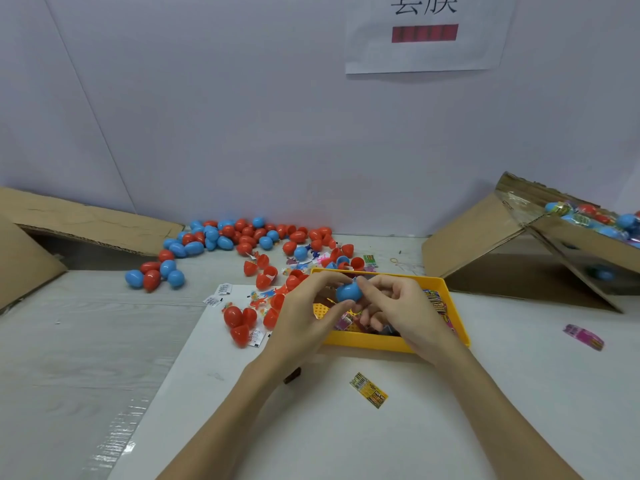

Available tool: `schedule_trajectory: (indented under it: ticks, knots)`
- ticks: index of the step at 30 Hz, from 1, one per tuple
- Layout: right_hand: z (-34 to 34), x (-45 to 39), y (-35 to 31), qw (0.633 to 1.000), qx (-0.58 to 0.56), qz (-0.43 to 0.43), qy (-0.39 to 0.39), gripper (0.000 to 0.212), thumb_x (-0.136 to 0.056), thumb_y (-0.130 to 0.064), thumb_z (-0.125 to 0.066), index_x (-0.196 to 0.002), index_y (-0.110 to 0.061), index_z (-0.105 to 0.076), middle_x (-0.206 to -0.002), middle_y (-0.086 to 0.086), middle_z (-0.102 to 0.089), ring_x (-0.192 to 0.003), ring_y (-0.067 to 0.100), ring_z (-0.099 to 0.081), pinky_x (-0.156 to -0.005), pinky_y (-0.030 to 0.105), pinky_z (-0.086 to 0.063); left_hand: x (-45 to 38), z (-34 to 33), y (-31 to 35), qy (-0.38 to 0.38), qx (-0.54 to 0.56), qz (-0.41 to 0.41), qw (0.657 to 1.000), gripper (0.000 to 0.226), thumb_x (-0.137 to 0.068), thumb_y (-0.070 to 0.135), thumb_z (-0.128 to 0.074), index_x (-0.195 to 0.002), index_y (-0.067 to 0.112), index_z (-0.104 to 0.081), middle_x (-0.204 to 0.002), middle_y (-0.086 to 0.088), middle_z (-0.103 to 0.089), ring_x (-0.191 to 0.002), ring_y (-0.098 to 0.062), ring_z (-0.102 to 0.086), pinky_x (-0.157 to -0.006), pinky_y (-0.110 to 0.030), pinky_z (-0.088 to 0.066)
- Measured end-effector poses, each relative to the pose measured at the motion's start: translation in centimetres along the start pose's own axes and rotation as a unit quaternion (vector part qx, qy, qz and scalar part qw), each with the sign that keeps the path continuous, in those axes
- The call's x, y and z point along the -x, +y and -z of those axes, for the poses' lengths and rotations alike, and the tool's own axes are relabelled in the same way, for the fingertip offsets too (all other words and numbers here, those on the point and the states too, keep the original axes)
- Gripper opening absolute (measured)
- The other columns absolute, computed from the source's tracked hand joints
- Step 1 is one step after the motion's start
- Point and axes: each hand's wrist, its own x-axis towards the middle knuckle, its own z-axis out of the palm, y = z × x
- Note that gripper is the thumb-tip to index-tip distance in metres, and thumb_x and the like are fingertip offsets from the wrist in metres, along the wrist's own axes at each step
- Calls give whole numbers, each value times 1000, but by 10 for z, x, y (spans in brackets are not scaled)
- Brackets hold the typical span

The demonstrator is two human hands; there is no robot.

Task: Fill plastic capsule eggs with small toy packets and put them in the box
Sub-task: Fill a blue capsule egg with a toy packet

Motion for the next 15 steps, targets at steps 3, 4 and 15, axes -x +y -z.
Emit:
schedule_trajectory:
  ticks: [3, 4, 15]
  knots:
    - [-1, -2, 2, 999, -19, 3, 34, 26, -104, -28, -58, -113, -7, -71, -87, 15, -76, -66, 20, -67, -51, 22, -52, -1, 1, 0, 40, 56, 52, 996, 25, -103, 21, -59, -127, 21, -64, -98, 7, -72, -91, -14, -71, -80, -30, -59]
    - [-1, -2, 3, 999, -6, 13, 48, 21, -105, -21, -58, -114, -8, -71, -89, 14, -76, -71, 20, -69, -54, 23, -53, -2, 3, 0, 54, 83, 71, 993, 25, -106, 20, -53, -129, 23, -63, -94, 5, -72, -87, -16, -72, -78, -30, -59]
    - [-22, 0, 21, 877, 449, 168, 20, 26, -105, -30, -57, -117, -20, -78, -141, -9, -63, -139, 11, -41, -116, 30, -32, -4, 10, -2, 91, 166, 155, 970, 25, -100, 26, -62, -125, 25, -62, -91, 1, -66, -73, -9, -65, -68, -20, -56]
